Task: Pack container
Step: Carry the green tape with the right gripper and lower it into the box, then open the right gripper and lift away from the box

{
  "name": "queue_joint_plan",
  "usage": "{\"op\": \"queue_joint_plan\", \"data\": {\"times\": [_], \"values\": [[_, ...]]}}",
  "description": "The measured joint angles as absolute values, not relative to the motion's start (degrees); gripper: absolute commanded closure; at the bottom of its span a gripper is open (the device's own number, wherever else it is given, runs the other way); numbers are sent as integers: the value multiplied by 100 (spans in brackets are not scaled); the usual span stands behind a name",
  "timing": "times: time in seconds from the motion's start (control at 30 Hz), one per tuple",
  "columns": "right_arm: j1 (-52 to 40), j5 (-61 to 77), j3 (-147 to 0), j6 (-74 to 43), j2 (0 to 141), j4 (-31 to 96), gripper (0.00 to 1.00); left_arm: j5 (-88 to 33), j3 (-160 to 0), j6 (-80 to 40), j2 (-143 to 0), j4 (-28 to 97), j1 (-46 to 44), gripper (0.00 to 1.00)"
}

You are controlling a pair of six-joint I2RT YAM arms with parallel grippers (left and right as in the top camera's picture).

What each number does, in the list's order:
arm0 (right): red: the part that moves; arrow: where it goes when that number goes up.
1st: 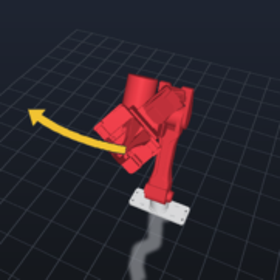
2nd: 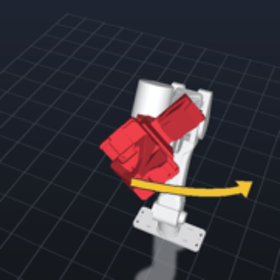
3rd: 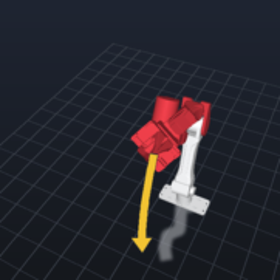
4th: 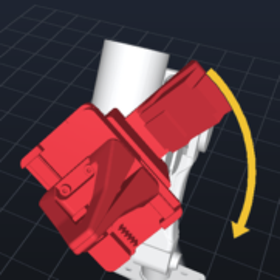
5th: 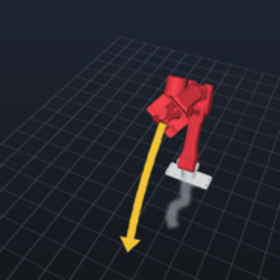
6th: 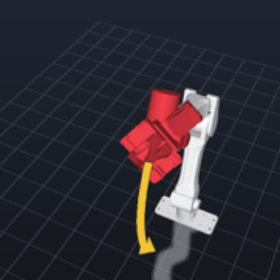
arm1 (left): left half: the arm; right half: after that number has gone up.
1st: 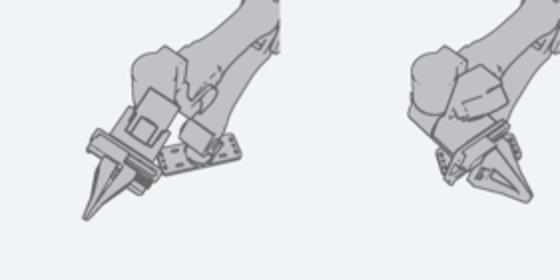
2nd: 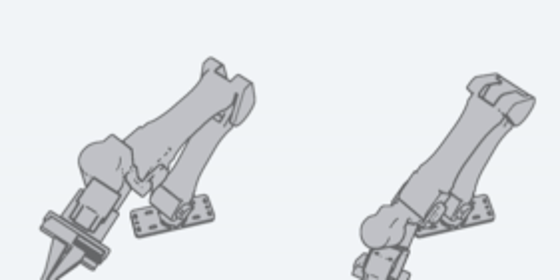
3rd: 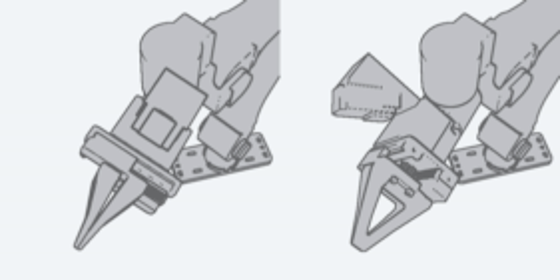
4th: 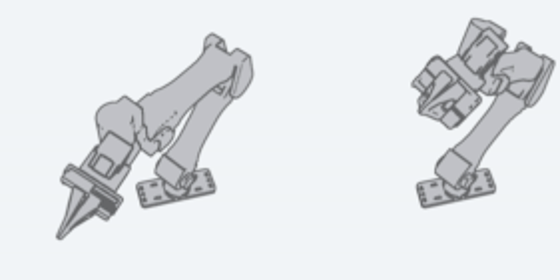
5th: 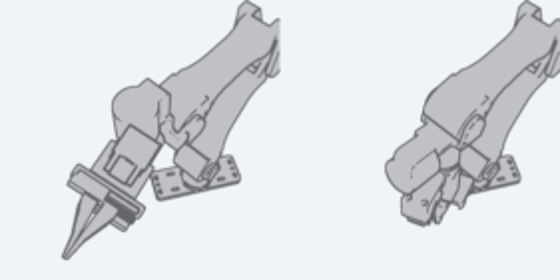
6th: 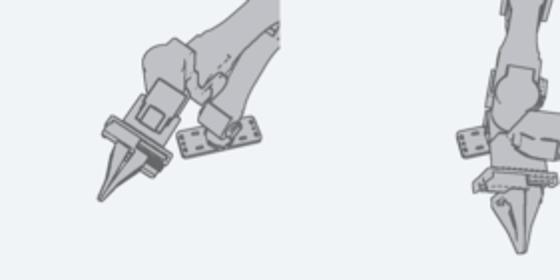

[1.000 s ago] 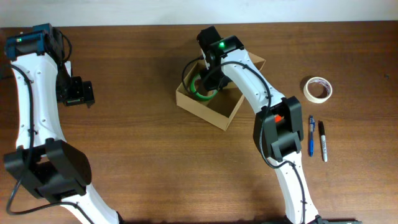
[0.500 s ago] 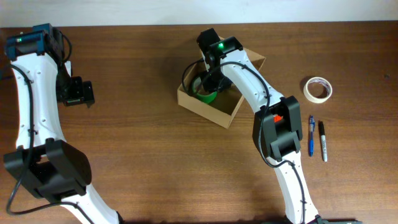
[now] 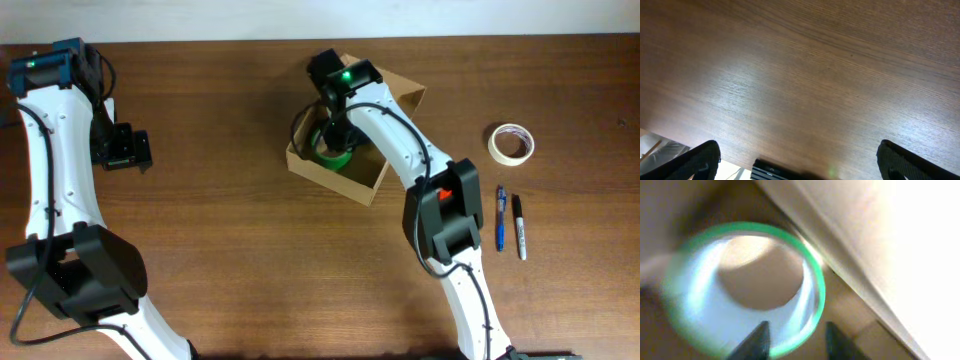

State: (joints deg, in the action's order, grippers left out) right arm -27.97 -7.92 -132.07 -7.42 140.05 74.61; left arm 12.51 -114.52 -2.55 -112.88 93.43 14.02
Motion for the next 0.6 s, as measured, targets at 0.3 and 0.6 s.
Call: {"op": "queue_joint_plan", "data": {"times": [0.3, 0.6], "values": [[-3046, -1173, -14490, -784, 12162, 8300, 46, 1251, -11452, -255, -11288, 9343, 1402, 0], [-2093, -2174, -14717, -1142, 10831, 9205, 32, 1251, -11452, -255, -11288, 9343, 1402, 0]]}}
